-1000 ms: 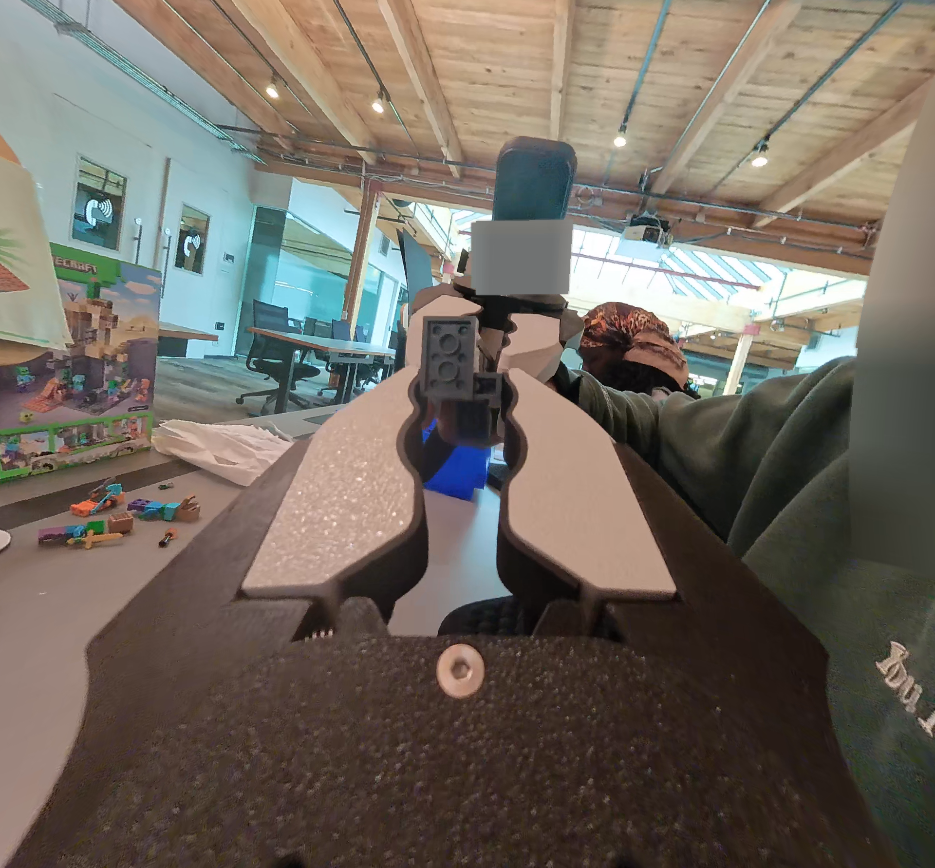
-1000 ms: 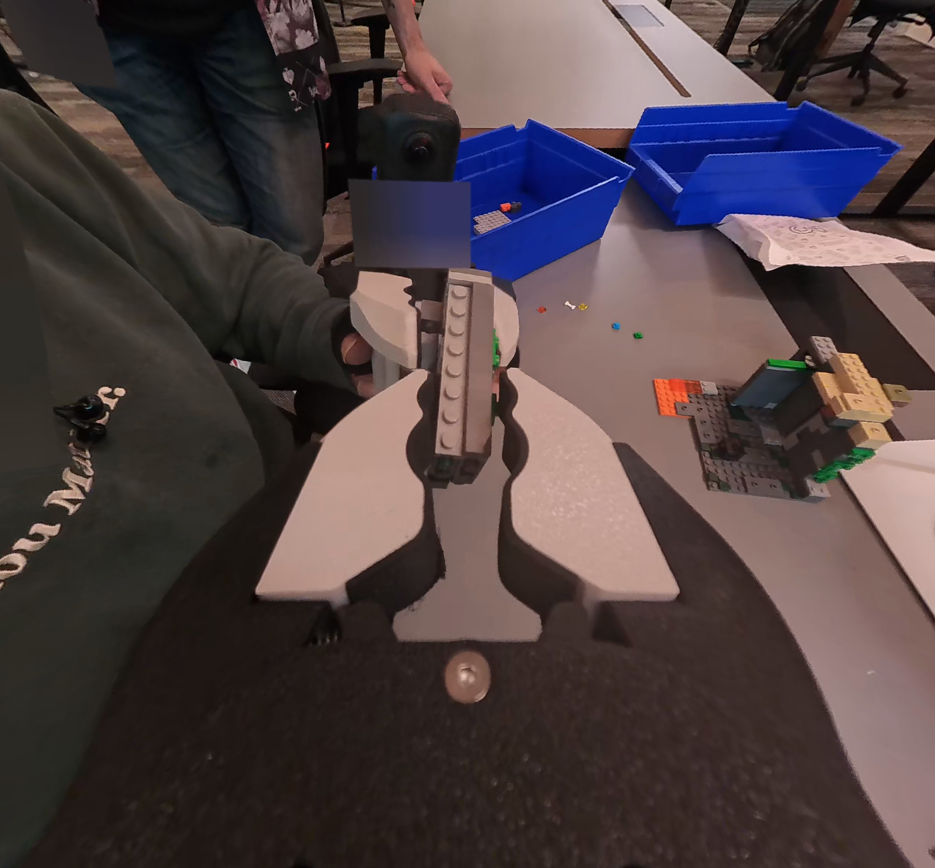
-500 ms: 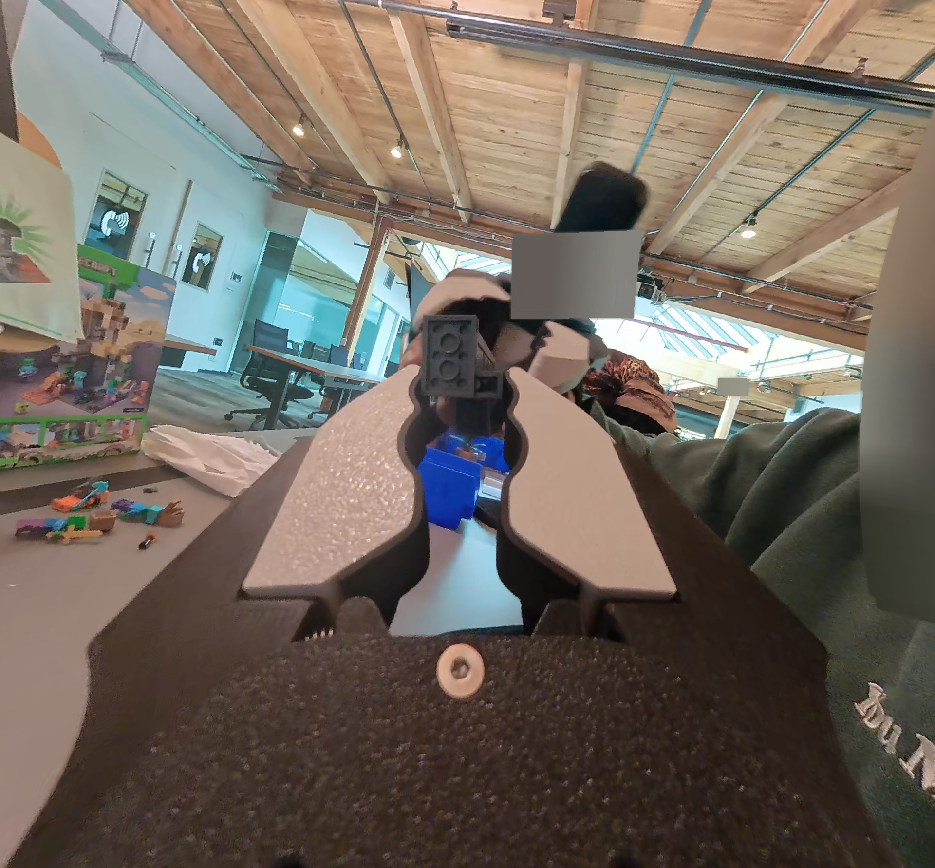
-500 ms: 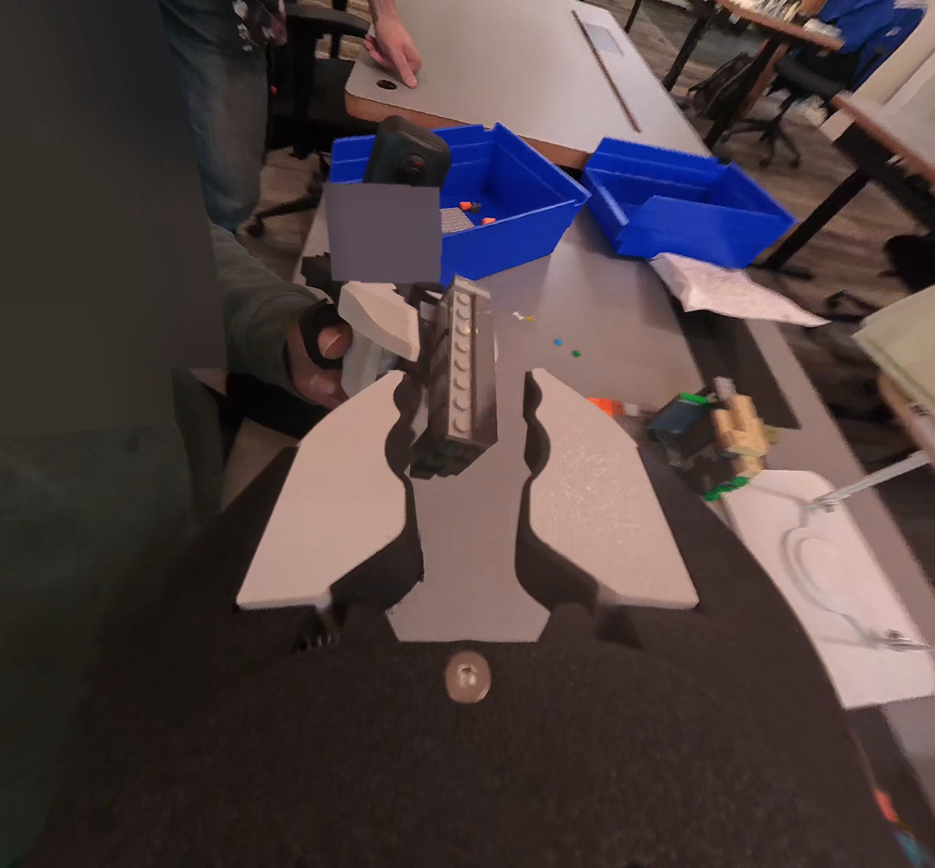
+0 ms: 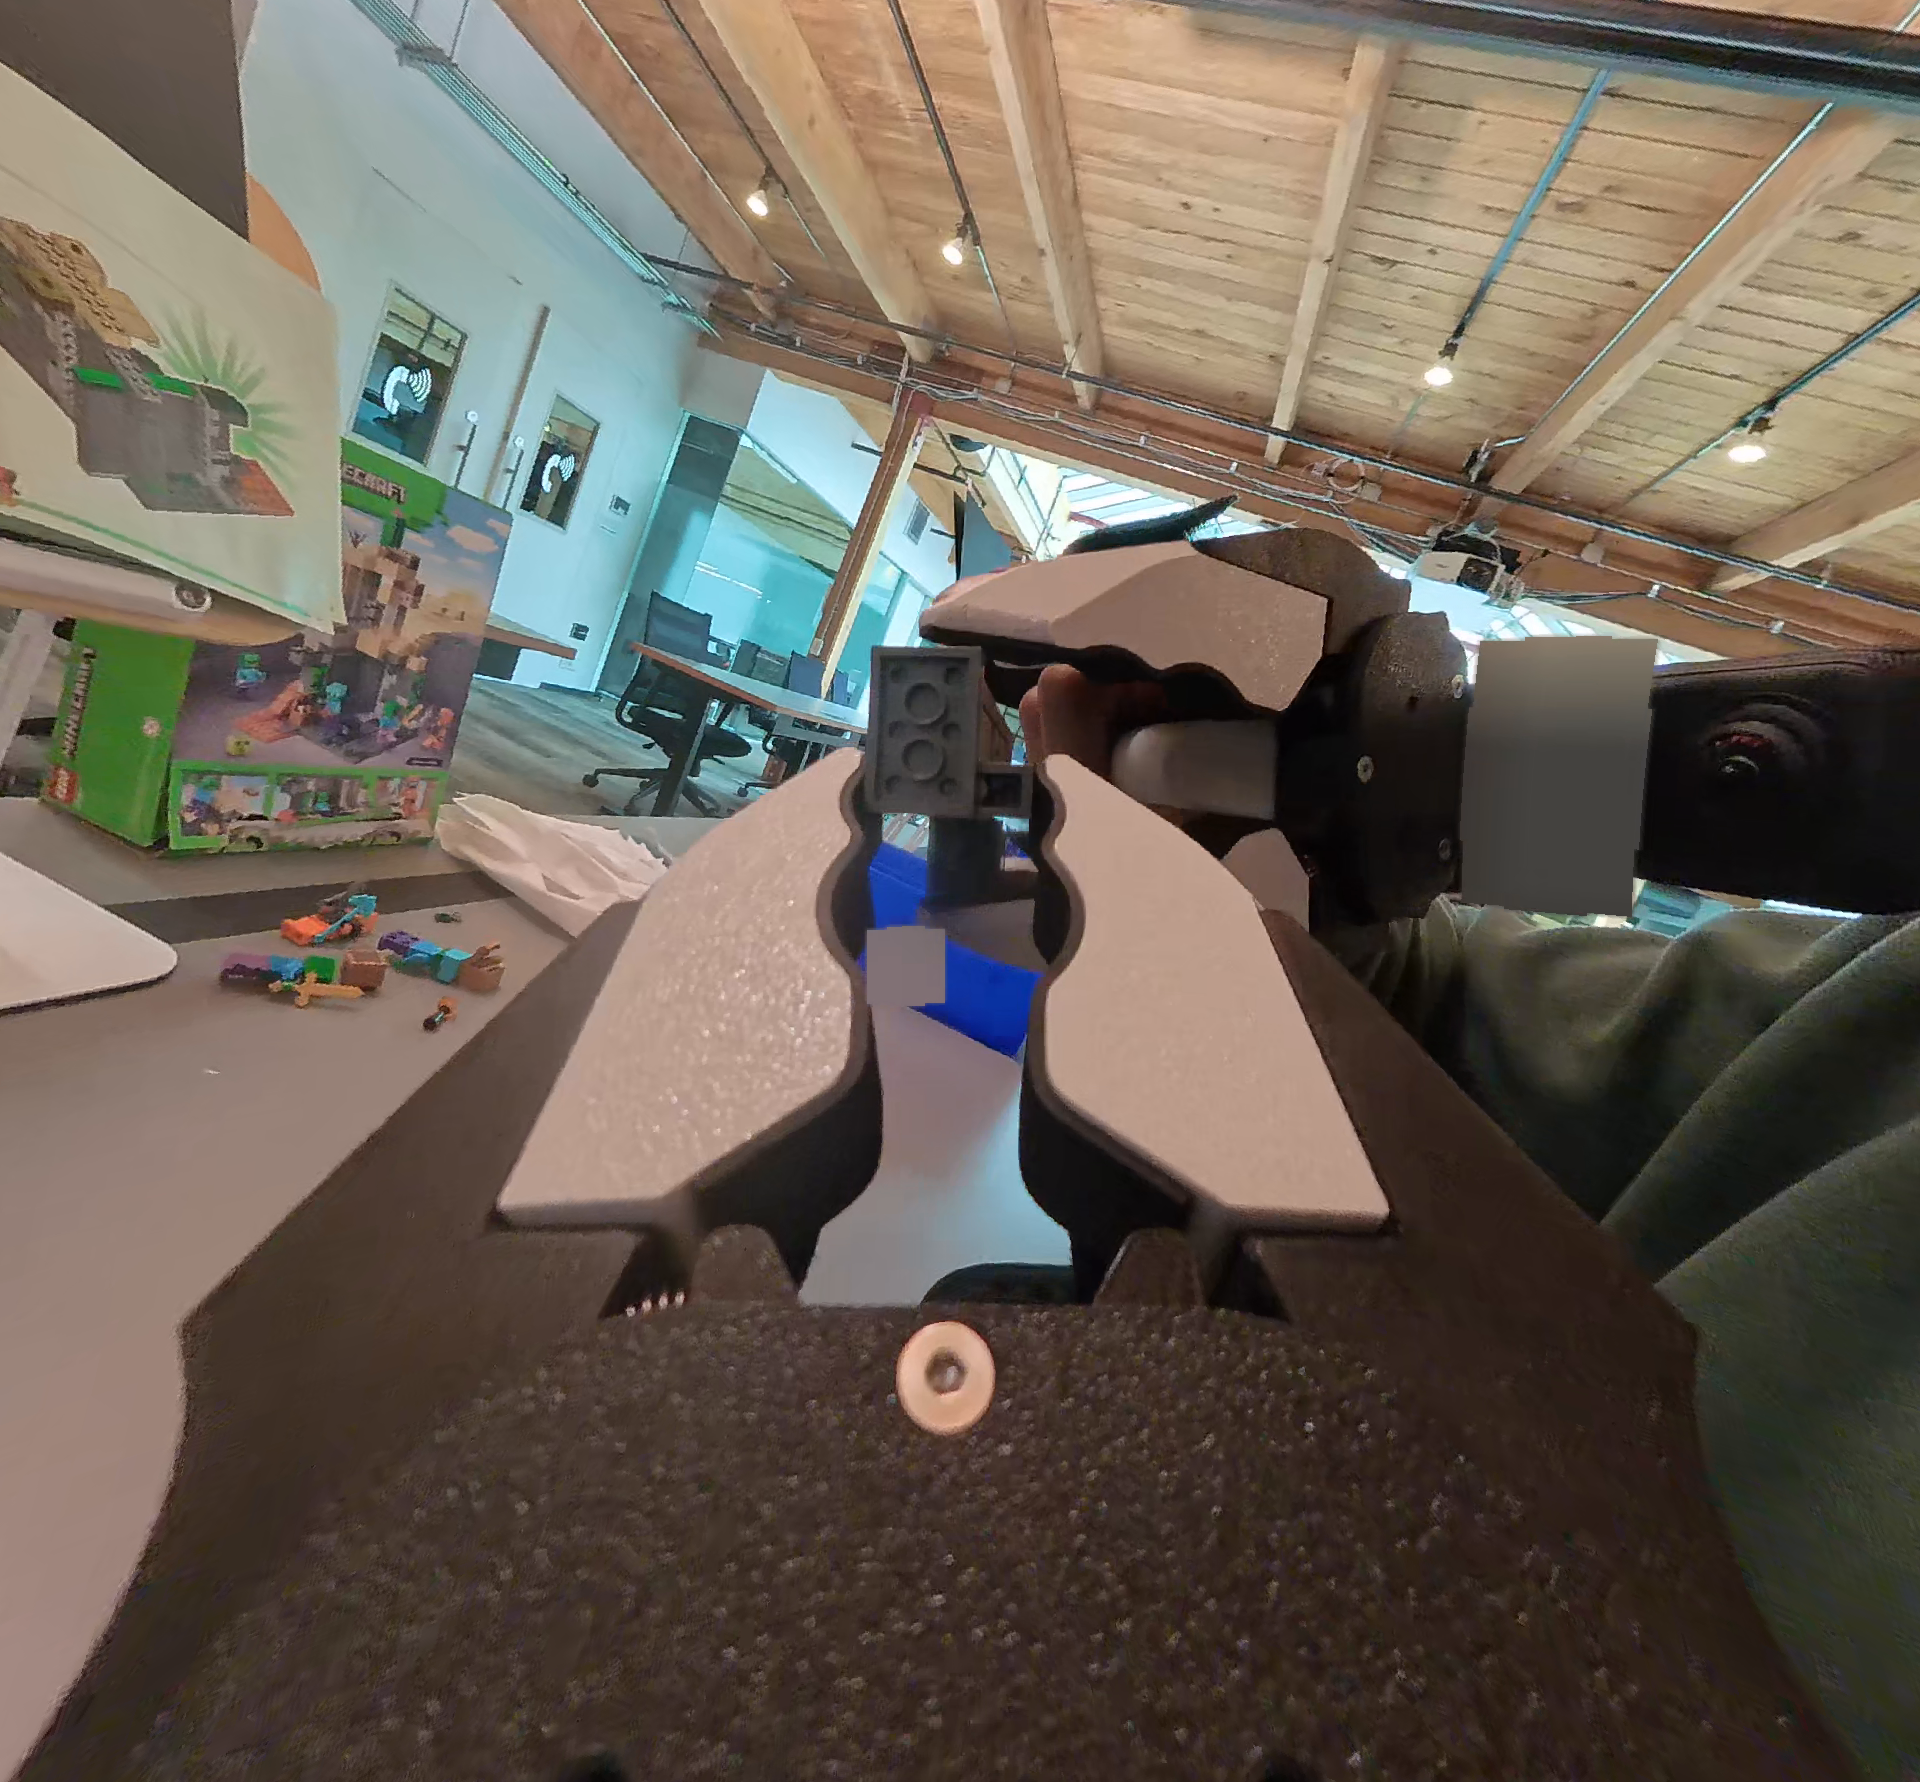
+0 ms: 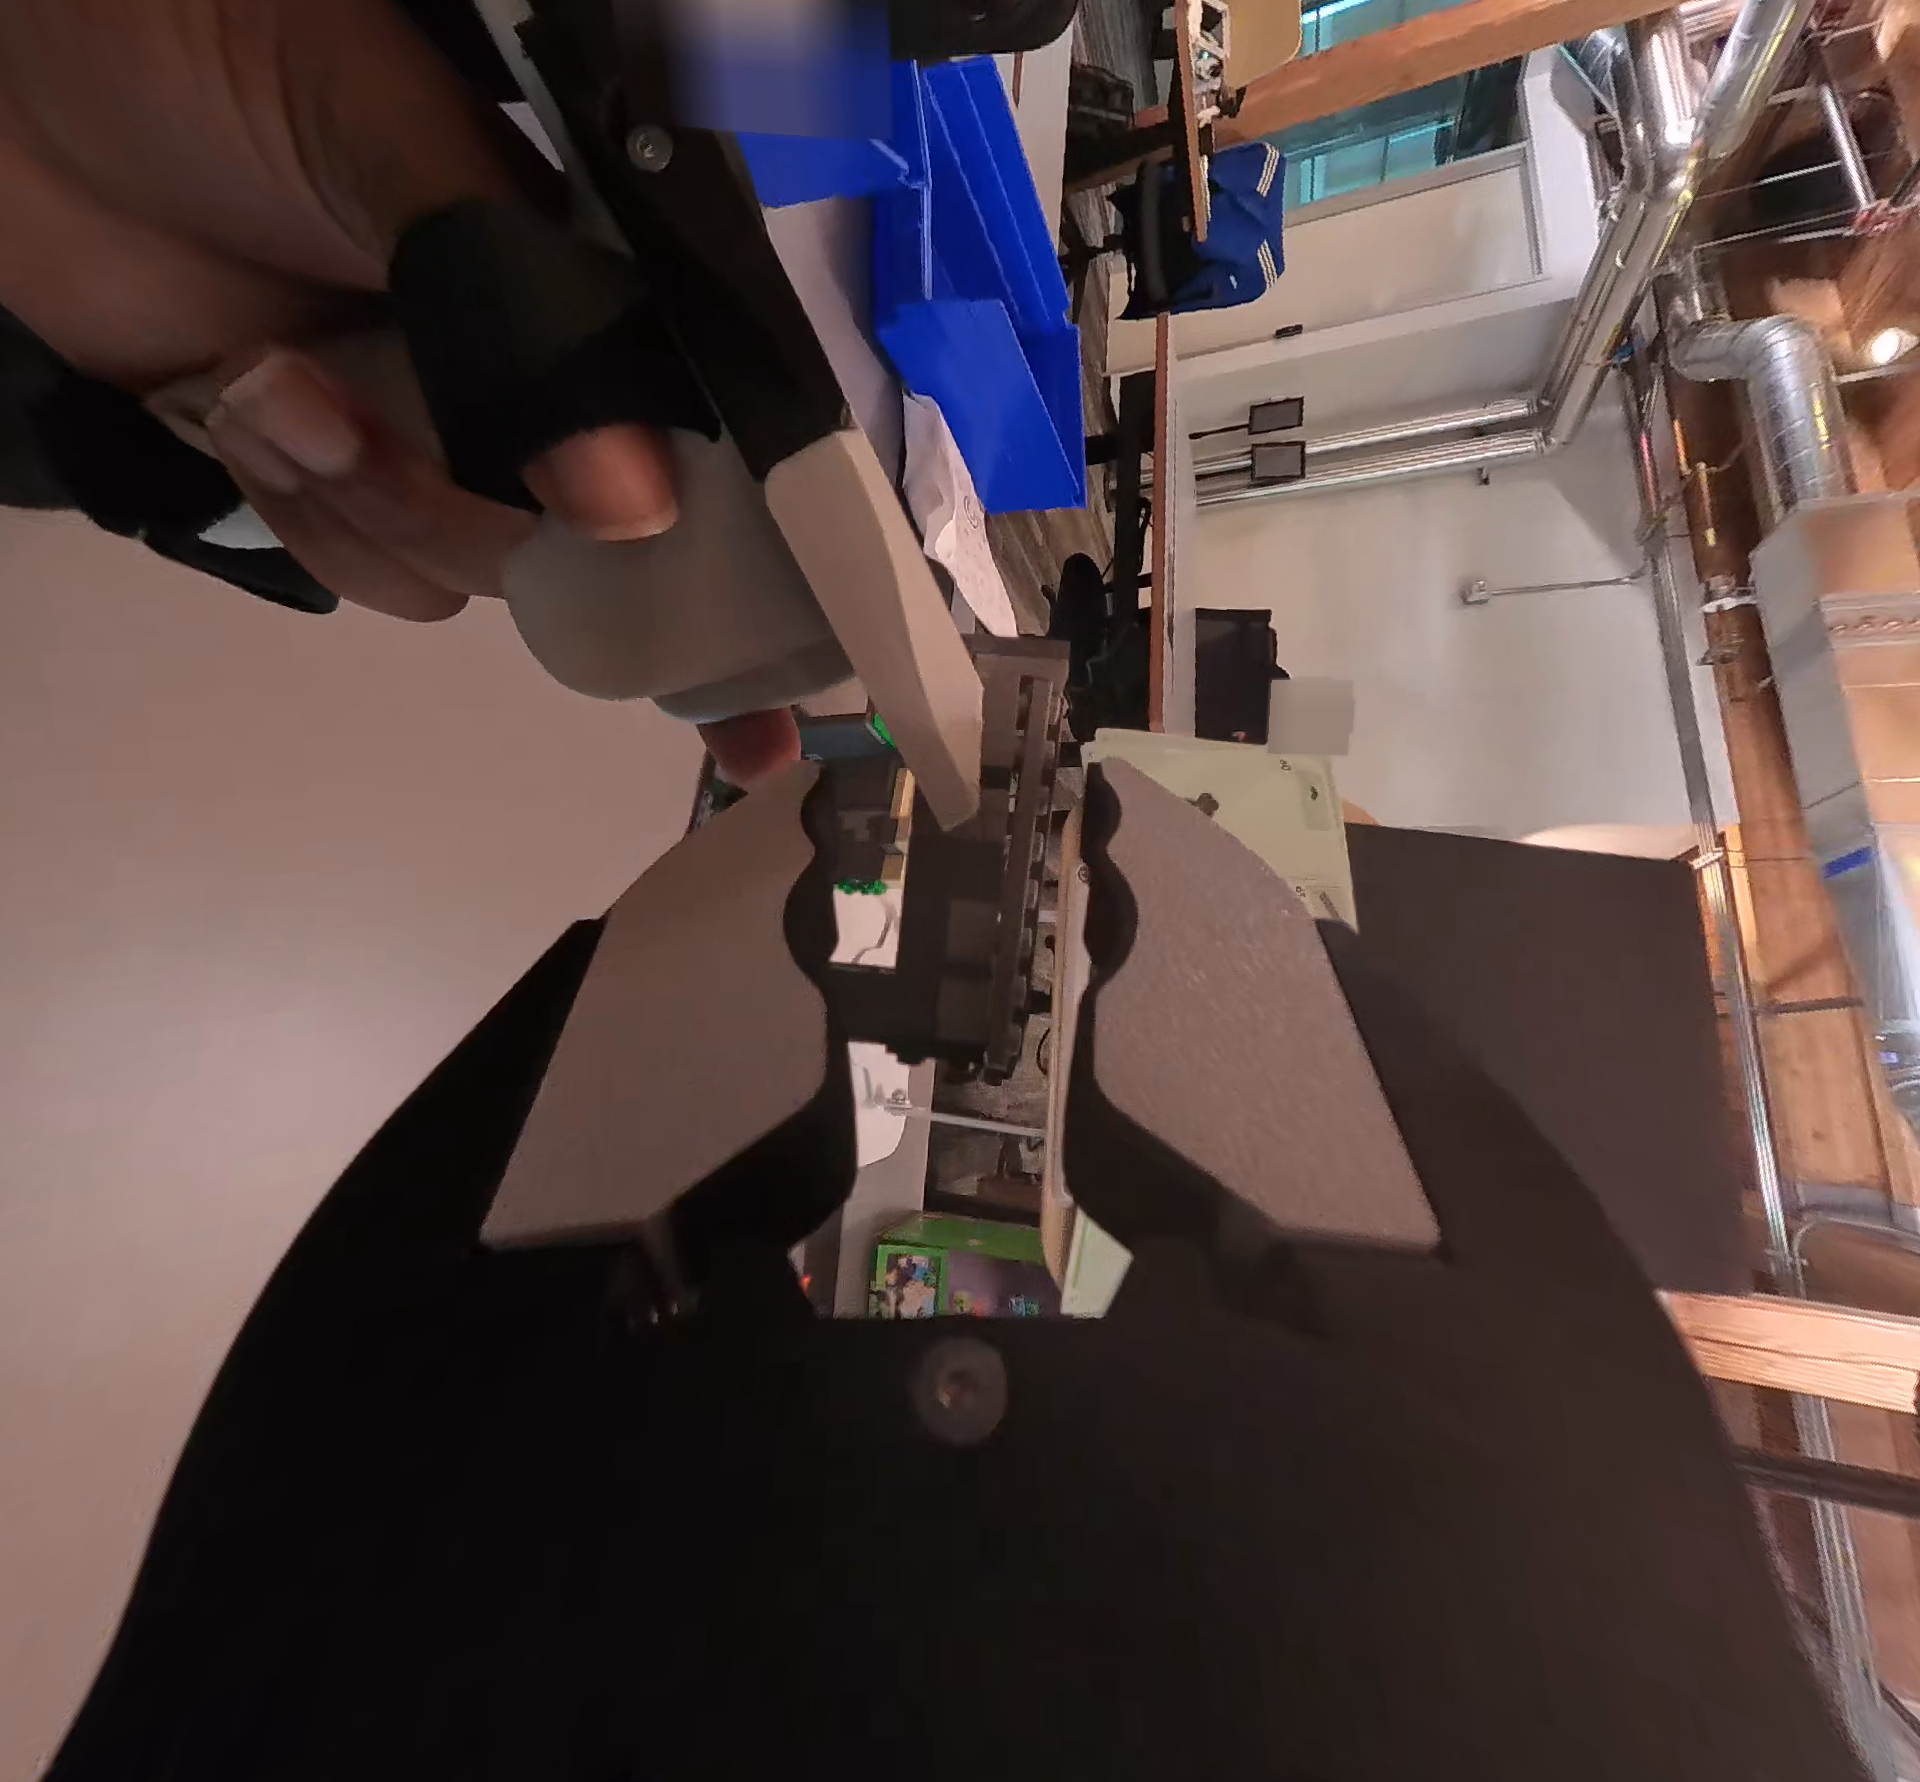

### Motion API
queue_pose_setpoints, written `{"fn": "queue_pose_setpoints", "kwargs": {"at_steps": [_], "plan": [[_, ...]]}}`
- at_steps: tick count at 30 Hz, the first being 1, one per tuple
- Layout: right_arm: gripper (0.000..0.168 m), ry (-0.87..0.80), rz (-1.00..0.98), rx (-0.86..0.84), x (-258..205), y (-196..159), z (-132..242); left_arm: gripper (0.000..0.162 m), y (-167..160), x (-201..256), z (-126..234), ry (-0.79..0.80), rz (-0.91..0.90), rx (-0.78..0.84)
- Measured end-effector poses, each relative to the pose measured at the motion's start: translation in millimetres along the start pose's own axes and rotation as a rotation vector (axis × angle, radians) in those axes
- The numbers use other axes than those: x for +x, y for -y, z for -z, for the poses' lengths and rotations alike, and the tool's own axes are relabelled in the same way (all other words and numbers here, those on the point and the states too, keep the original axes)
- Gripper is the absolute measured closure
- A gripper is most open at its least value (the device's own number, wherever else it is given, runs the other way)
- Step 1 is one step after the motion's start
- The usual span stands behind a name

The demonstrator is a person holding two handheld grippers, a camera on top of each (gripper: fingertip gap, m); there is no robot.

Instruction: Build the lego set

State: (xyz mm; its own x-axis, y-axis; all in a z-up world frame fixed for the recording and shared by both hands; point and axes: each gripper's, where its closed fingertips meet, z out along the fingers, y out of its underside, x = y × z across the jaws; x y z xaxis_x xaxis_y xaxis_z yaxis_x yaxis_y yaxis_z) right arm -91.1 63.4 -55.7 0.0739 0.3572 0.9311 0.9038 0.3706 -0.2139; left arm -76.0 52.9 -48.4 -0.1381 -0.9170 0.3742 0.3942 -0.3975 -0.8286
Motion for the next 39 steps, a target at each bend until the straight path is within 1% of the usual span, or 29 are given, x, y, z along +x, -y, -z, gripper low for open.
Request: {"fn": "queue_pose_setpoints", "kwargs": {"at_steps": [7, 12, 14, 16, 28, 39], "plan": [[0.121, 0.05, 0.042, -0.037, -4.4, 1.2, -1.3, 0.135, -0.2, 4.0, 2.5, -0.008, -0.04, -0.013], [0.12, 0.042, 0.056, -0.036, -6.9, 4.2, -4.3, 0.135, 0.5, 3.1, 3.1, -0.003, -0.047, -0.013], [0.125, 0.024, 0.066, -0.02, -4.6, 6.7, -3.5, 0.135, -0.4, 3.1, 3.1, -0.005, -0.051, -0.023], [0.136, 0.004, 0.084, -0.002, -1.4, 8.2, -2.5, 0.135, -1.8, 3.7, 3.2, -0.009, -0.055, -0.029], [0.143, -0.024, 0.118, 0.053, -4.2, 9.2, 1.9, 0.134, -7.5, 7.3, 2.8, -0.019, -0.077, -0.068], [0.146, -0.036, 0.14, 0.031, -9.9, 5.0, 3.7, 0.134, -14.7, 7.3, 1.5, -0.013, -0.075, -0.113]]}}
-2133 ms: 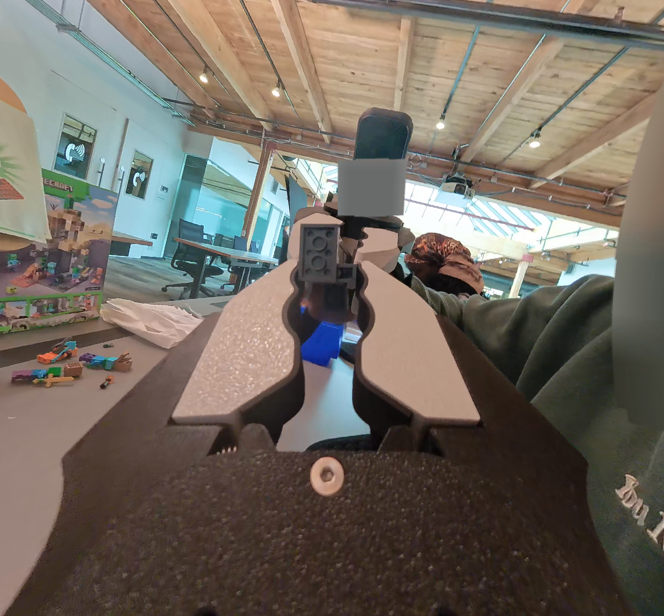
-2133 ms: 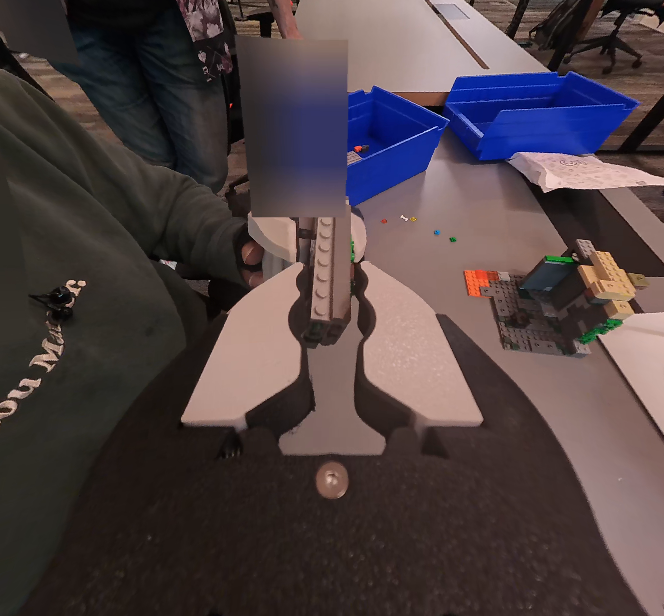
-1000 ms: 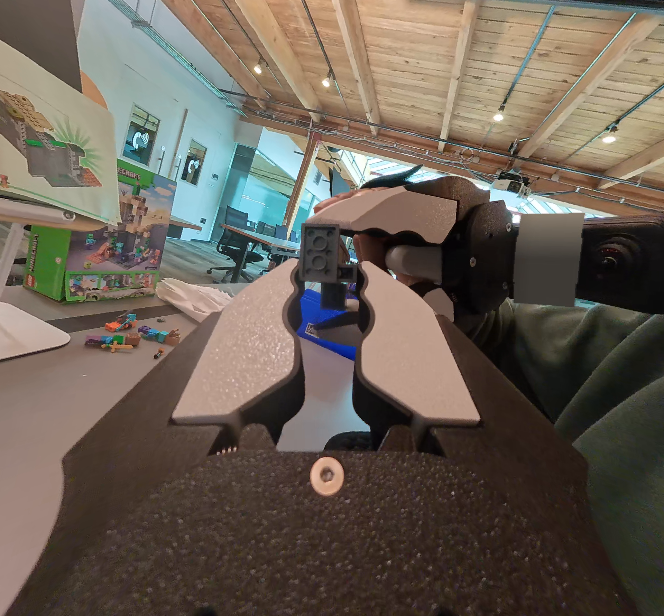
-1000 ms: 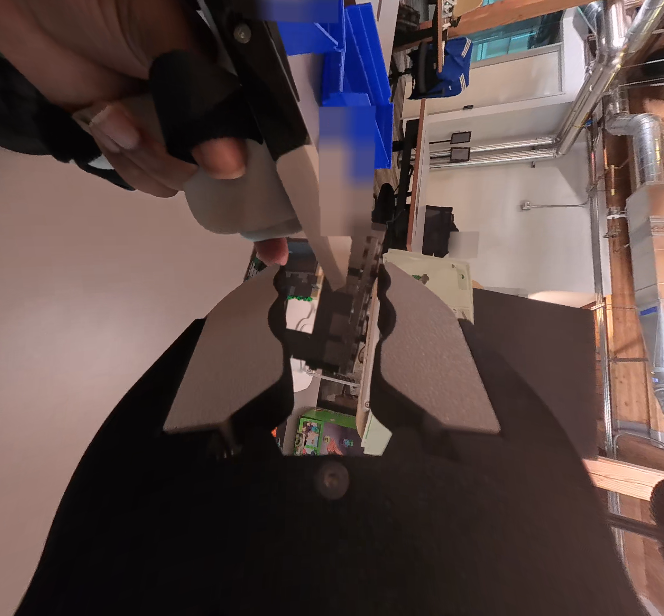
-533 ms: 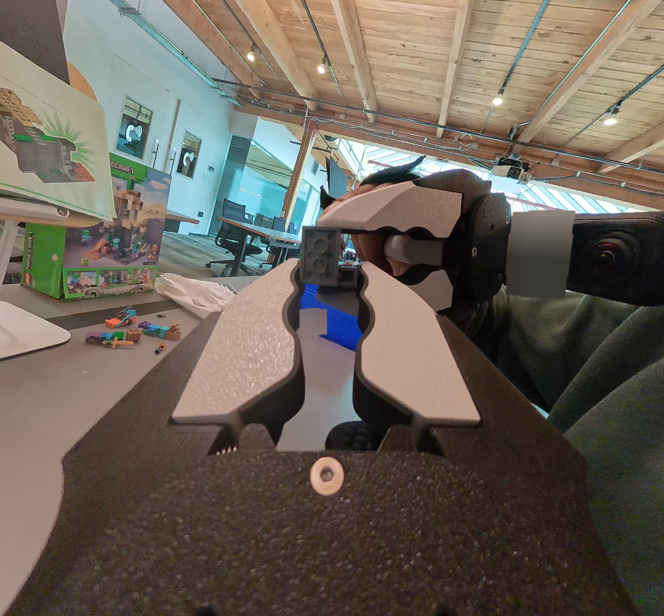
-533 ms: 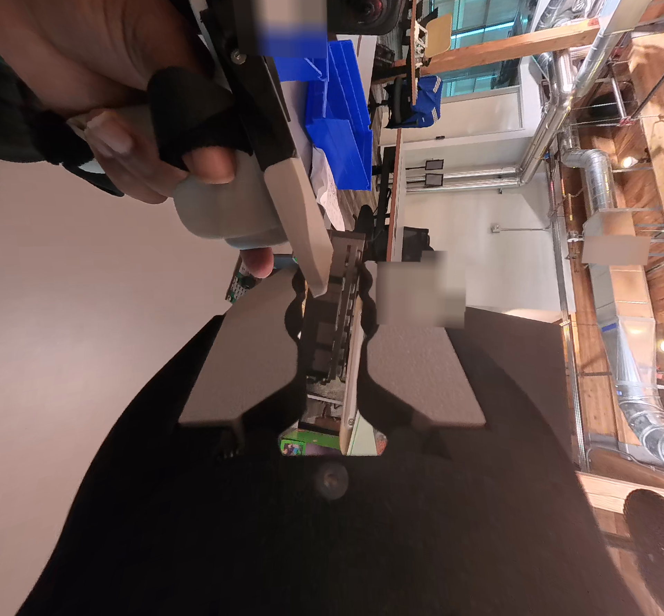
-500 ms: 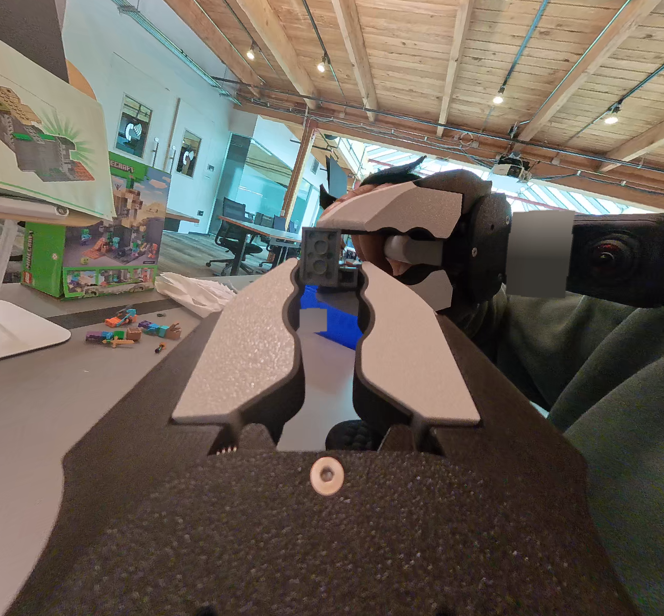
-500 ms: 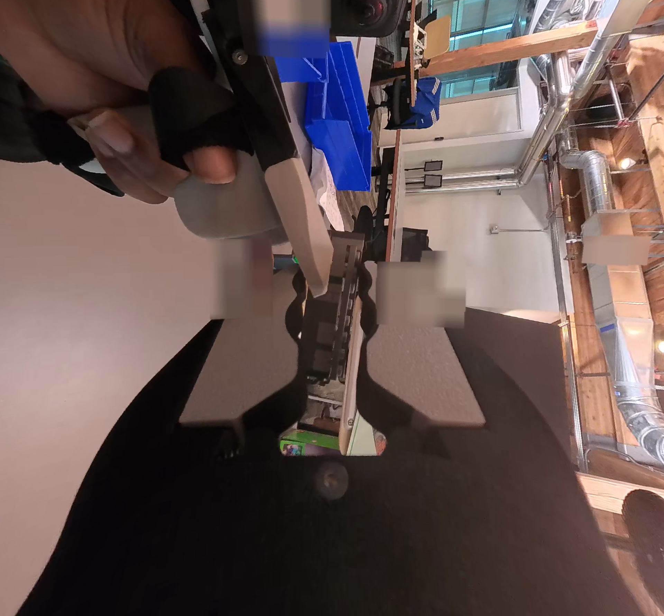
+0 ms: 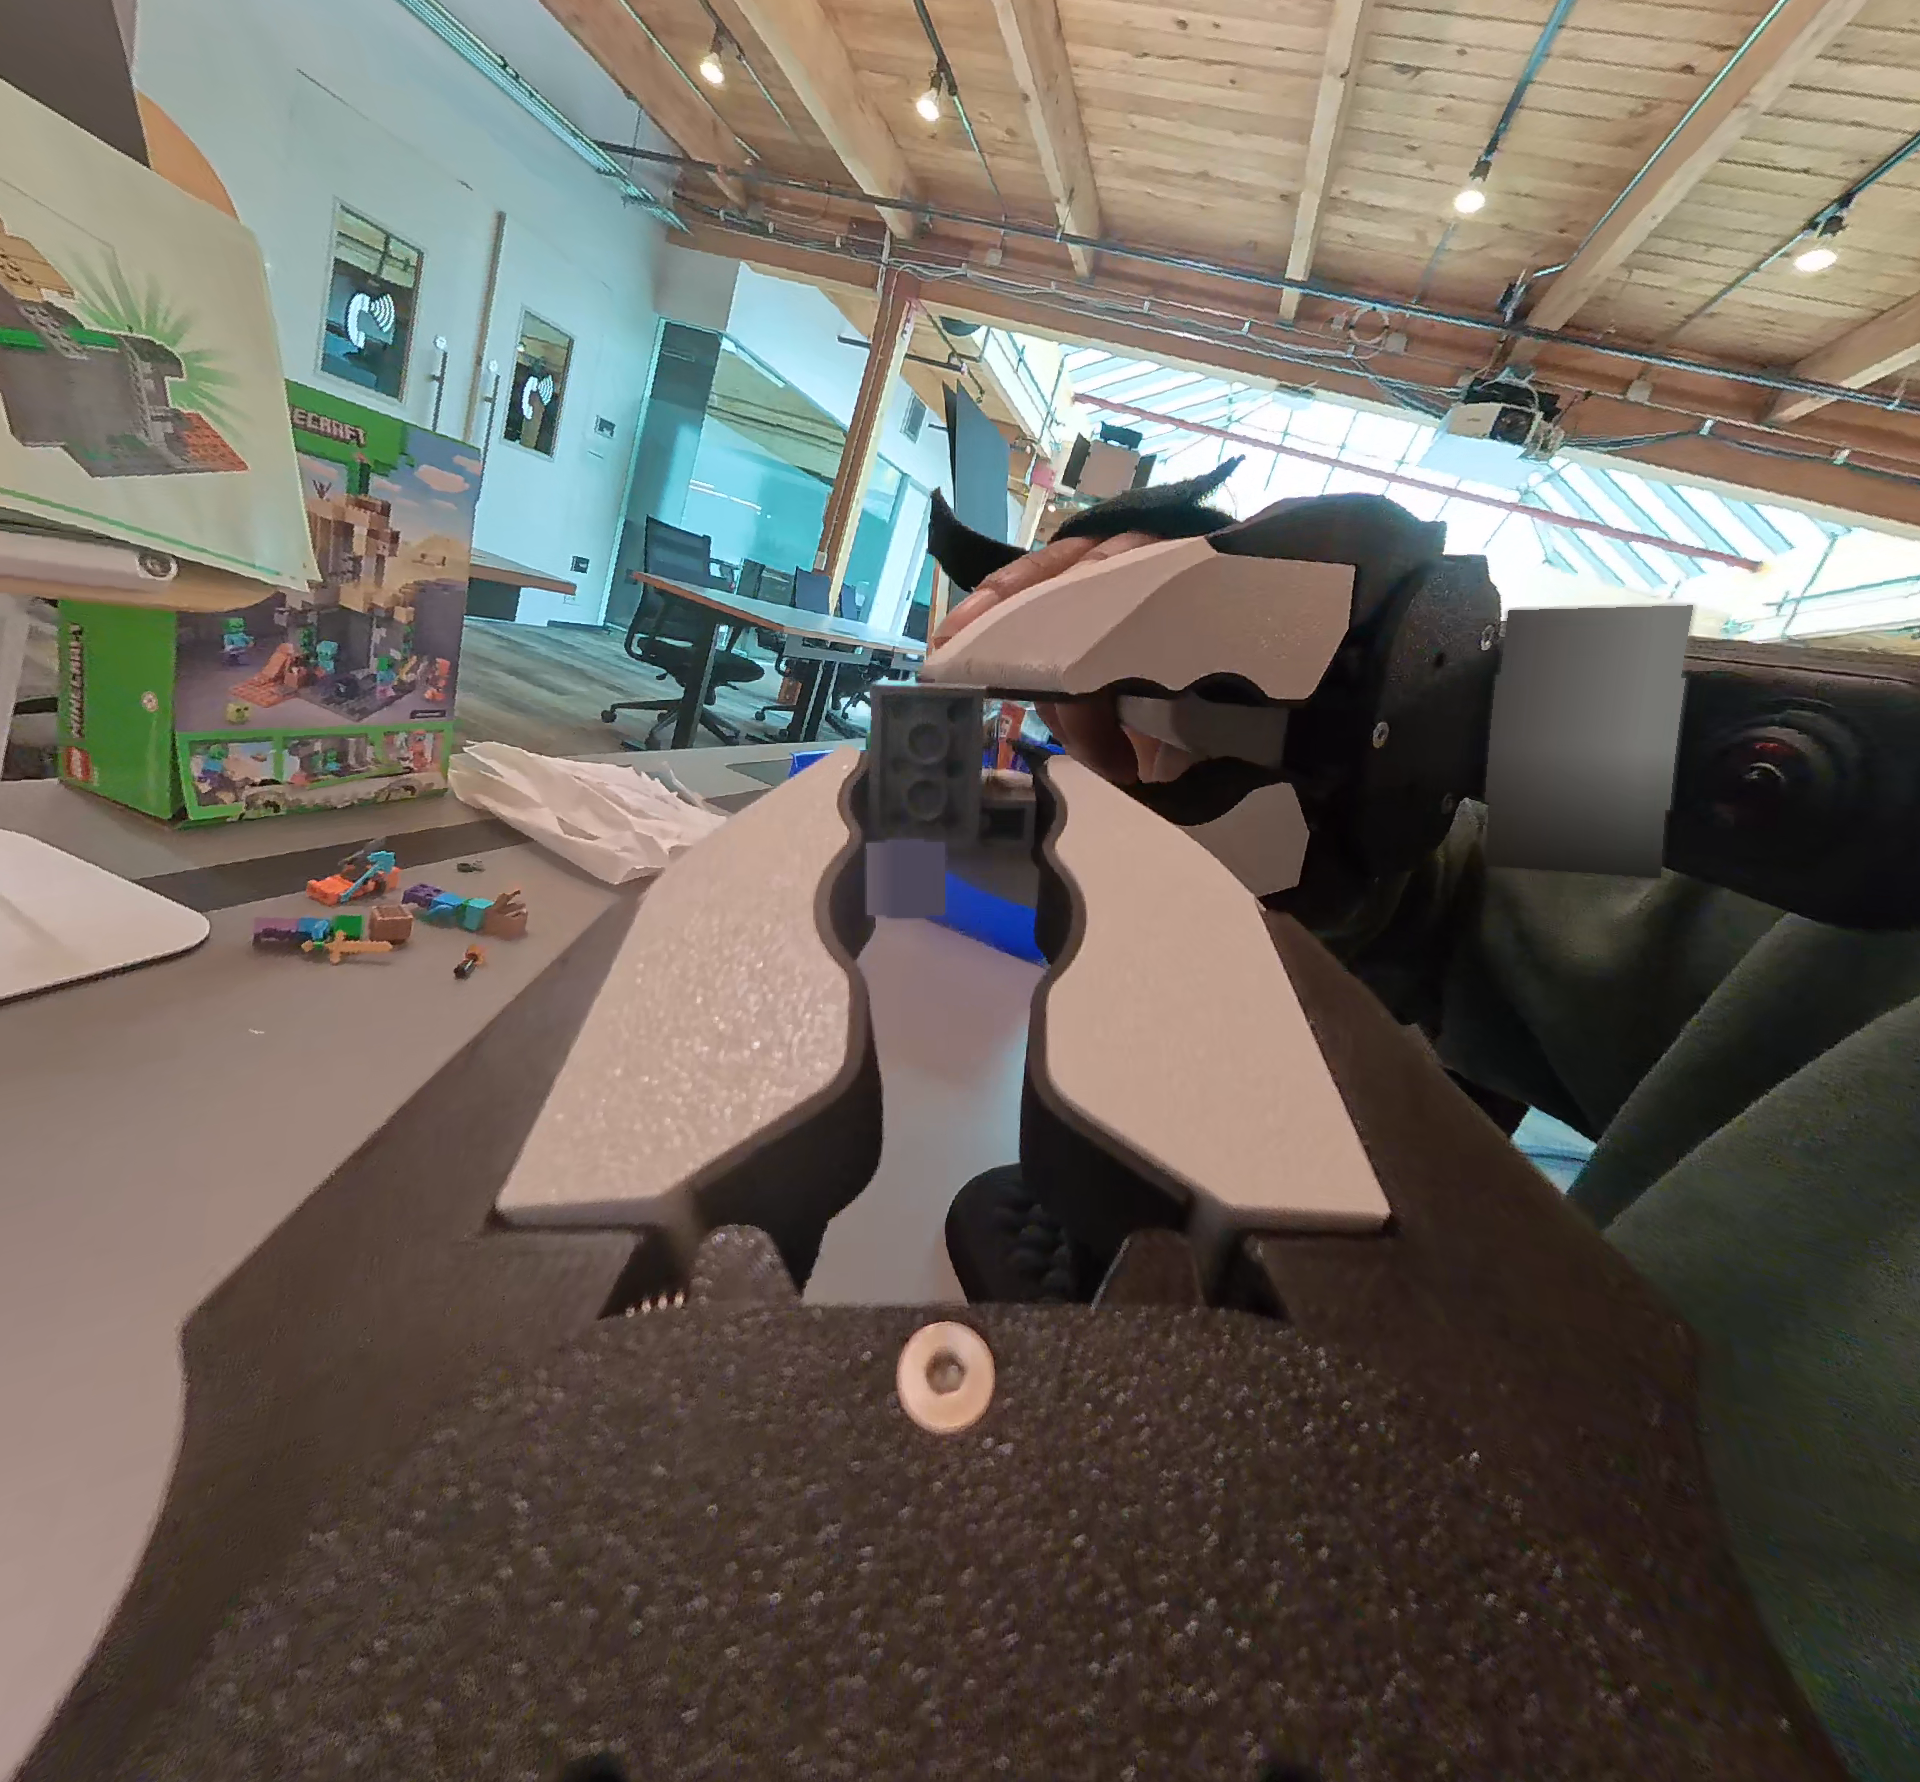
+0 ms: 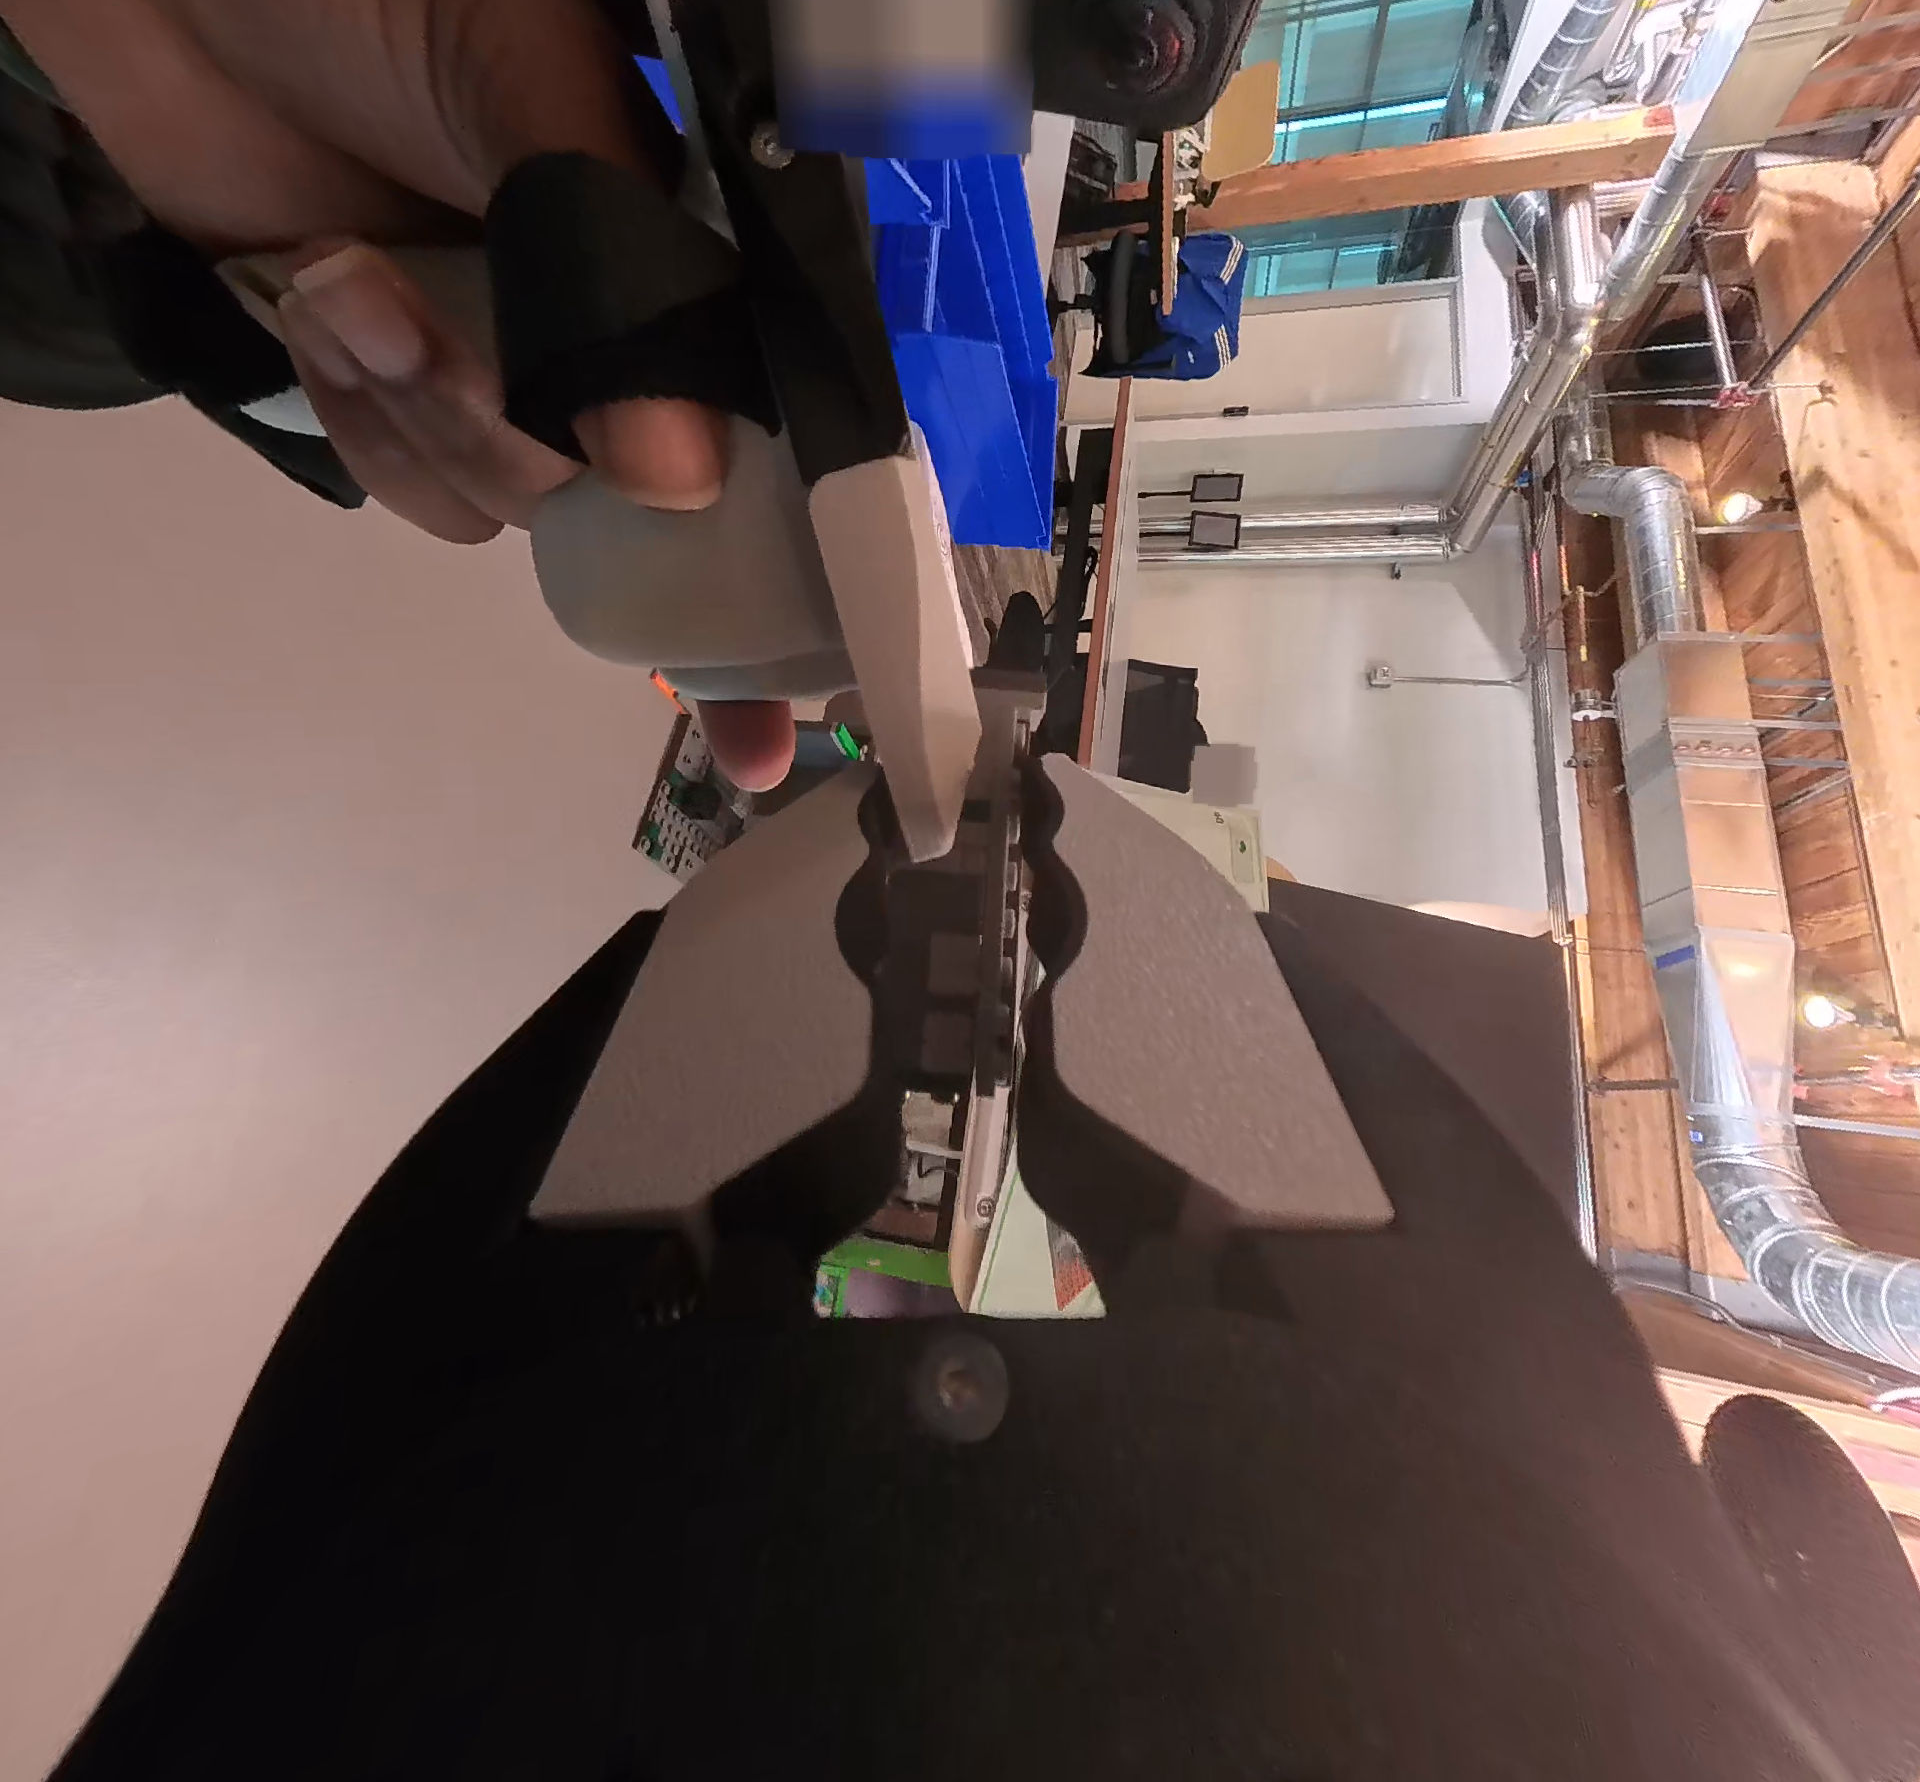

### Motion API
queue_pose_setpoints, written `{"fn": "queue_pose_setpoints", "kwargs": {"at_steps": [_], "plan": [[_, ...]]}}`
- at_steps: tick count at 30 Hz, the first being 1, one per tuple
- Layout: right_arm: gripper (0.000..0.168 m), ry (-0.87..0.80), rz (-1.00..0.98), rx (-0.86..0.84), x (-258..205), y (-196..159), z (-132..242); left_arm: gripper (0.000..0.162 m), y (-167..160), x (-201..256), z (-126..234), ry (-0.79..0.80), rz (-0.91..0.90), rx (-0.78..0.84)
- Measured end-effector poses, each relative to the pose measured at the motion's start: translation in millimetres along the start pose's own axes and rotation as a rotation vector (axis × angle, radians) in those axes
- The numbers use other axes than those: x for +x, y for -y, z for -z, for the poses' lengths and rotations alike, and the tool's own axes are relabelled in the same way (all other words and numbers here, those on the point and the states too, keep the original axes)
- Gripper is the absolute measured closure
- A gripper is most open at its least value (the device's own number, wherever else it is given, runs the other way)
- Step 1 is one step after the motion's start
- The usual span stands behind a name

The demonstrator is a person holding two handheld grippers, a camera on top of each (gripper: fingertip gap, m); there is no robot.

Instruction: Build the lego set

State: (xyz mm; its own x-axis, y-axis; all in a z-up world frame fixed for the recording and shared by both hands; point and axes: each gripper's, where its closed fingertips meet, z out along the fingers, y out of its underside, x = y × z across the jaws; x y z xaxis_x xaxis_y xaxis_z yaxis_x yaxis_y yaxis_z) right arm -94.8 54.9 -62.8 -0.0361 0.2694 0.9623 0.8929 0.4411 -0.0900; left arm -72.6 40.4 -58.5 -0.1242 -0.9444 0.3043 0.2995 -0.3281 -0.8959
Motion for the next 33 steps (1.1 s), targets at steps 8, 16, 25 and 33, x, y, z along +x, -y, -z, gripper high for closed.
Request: {"fn": "queue_pose_setpoints", "kwargs": {"at_steps": [8, 16, 25, 33], "plan": [[0.144, -0.024, -0.075, 0.016, 5.0, -1.6, -2.0, 0.135, 5.5, -3.3, -0.1, -0.007, 0.028, 0.011], [0.135, 0.015, -0.226, 0.026, 7.8, -17.4, 2.6, 0.135, 14.2, -8.0, 7.9, -0.038, 0.107, 0.038], [0.146, 0.008, -0.271, 0.045, 8.4, -15.6, 5.8, 0.135, 13.5, -4.6, 7.3, -0.085, 0.184, 0.04], [0.146, 0.017, -0.326, 0.039, 4.7, -18.3, 6.0, 0.135, 10.0, -7.0, 6.0, -0.099, 0.241, 0.038]]}}
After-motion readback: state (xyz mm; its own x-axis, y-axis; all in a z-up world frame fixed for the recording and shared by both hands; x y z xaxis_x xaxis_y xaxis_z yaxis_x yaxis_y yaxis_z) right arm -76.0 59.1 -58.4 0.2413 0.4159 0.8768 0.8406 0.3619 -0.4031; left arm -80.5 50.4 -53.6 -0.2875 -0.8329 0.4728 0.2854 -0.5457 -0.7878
